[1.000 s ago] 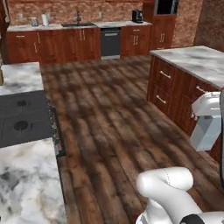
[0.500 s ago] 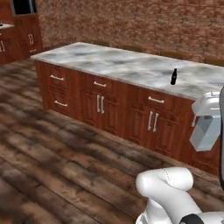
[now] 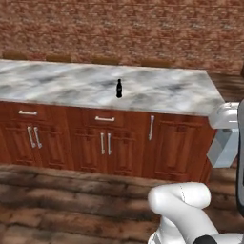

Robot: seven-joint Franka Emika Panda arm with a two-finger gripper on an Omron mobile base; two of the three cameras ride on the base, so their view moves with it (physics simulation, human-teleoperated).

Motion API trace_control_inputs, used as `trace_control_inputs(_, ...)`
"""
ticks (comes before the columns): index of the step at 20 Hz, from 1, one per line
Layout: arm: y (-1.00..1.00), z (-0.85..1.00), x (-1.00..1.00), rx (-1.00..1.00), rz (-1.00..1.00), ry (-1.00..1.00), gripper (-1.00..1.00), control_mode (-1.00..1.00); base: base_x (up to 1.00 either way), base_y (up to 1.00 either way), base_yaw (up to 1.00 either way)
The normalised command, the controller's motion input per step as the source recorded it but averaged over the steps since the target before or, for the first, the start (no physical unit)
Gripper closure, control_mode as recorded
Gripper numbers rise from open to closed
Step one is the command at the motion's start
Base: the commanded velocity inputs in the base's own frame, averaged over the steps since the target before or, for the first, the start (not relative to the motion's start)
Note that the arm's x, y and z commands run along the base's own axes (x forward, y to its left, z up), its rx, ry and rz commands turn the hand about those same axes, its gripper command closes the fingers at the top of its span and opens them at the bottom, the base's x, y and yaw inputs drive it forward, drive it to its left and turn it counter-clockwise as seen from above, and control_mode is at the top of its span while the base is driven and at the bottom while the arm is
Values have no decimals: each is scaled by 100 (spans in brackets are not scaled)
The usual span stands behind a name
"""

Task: Move the drinks to the dining counter.

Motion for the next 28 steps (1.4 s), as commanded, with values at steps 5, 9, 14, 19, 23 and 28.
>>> trace_control_inputs(5, 0, 0, 0, 0, 0, 0, 100, 100, 100, 35, -31)
trace_control_inputs(9, 0, 0, 0, 0, 0, 0, 100, 100, 100, -14, -13)
trace_control_inputs(14, 0, 0, 0, 0, 0, 0, 100, 100, 100, -45, -10)
trace_control_inputs(19, 0, 0, 0, 0, 0, 0, 100, 100, 100, -17, -14)
trace_control_inputs(23, 0, 0, 0, 0, 0, 0, 100, 100, 100, -4, -15)
trace_control_inputs(28, 0, 0, 0, 0, 0, 0, 100, 100, 100, -25, -23)
